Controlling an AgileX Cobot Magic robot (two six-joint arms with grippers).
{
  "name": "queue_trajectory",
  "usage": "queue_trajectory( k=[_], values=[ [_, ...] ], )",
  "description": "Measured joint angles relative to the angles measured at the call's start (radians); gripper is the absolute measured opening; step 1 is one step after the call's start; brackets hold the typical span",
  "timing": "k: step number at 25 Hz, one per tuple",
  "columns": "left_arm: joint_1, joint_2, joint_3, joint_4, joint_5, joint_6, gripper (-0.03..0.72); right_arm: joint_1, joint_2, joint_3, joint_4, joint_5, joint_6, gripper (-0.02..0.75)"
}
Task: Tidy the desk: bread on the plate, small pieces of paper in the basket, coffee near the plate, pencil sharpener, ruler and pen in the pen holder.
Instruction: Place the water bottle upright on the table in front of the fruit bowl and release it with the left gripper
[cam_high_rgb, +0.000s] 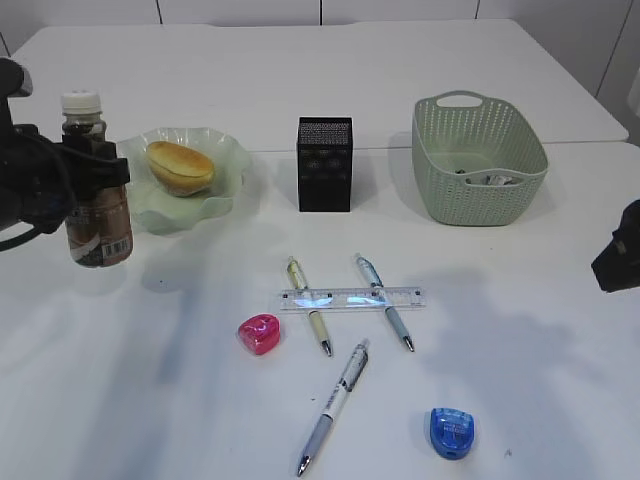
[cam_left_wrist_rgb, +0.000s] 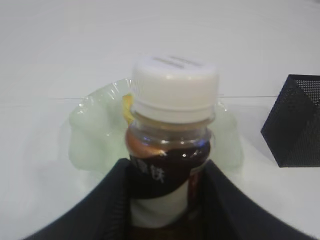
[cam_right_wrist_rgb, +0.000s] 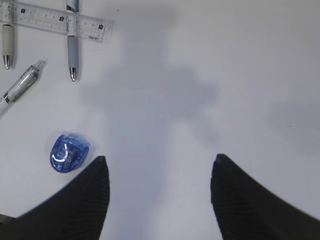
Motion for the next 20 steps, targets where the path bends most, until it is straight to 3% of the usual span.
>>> queue_trajectory(
  k=[9,20],
  values=[
    [0.0,0.103,0.035,0.102,-0.187,-0.16,0.277,0.0,0.0,0.0,0.0,-0.001,0.0,0.498],
    [0.0,0.209,0.041,0.138,-0.283,-0.201,0.277,0.0,0.0,0.0,0.0,-0.001,0.0,0.498]
  ],
)
